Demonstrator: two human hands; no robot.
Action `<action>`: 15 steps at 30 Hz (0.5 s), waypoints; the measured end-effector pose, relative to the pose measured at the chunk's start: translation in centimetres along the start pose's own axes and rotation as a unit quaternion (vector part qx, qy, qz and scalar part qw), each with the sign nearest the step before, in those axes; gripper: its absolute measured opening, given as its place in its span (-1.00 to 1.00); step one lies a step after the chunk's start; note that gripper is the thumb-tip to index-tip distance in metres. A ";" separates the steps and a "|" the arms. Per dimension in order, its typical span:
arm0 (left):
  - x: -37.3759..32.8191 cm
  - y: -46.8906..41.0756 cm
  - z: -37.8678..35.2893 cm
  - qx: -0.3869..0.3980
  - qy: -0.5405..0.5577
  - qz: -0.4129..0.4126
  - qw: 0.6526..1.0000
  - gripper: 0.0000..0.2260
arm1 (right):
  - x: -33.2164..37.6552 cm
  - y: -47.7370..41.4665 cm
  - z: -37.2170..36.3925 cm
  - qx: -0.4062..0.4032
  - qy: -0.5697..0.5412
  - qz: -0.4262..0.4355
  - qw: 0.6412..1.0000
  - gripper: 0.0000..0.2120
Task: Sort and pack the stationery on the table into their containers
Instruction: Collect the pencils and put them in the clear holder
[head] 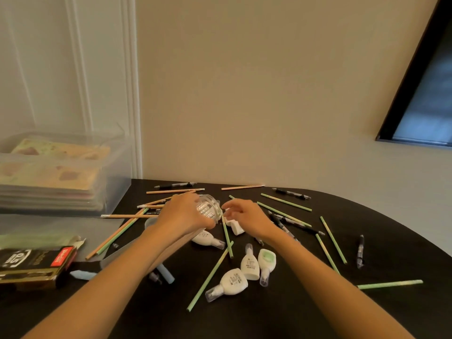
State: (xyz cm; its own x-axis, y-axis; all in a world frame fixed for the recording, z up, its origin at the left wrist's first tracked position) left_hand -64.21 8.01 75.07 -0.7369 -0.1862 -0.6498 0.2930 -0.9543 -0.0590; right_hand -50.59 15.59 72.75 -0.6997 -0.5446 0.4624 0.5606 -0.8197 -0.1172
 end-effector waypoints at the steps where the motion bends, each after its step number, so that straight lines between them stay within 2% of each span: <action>1: 0.0 -0.9 -0.1 -0.001 0.002 0.001 1.000 -0.38 | -1.4 -1.0 0.2 -0.012 0.007 -0.028 1.000 -0.72; 4: -0.1 -4.3 -0.8 0.000 -0.006 0.005 1.000 -0.38 | -6.0 -5.0 0.2 -0.031 0.075 -0.106 0.991 -0.73; 7: -0.2 -7.2 -1.0 0.000 -0.011 0.000 1.000 -0.42 | -8.9 -8.2 0.4 -0.045 0.129 -0.147 0.980 -0.69; 12: 0.6 -12.7 -1.5 -0.001 -0.016 -0.016 1.000 -0.47 | -11.0 -14.8 -0.7 -0.030 0.239 -0.118 0.963 -0.62; 15: 1.1 -14.8 -1.9 0.008 -0.033 -0.027 0.999 -0.48 | -11.6 -17.8 -2.0 -0.006 0.318 -0.078 0.945 -0.52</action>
State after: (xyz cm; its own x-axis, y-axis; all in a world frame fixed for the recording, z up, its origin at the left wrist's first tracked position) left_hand -68.25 22.33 73.78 -0.7903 -0.1480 -0.5945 0.2417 -0.9670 -0.0806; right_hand -53.33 36.13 67.72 -0.9007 -0.4094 -0.1452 0.4253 -0.8991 -0.1034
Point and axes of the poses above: each hand's wrist, its own y-axis away from the middle knuckle, its own z-axis out of the back of the hand, x = y × z, the point moved 4 cm from there along -y, towards the middle knuckle, and after that the axes turned 13 degrees about y, right-handed, at the moved point
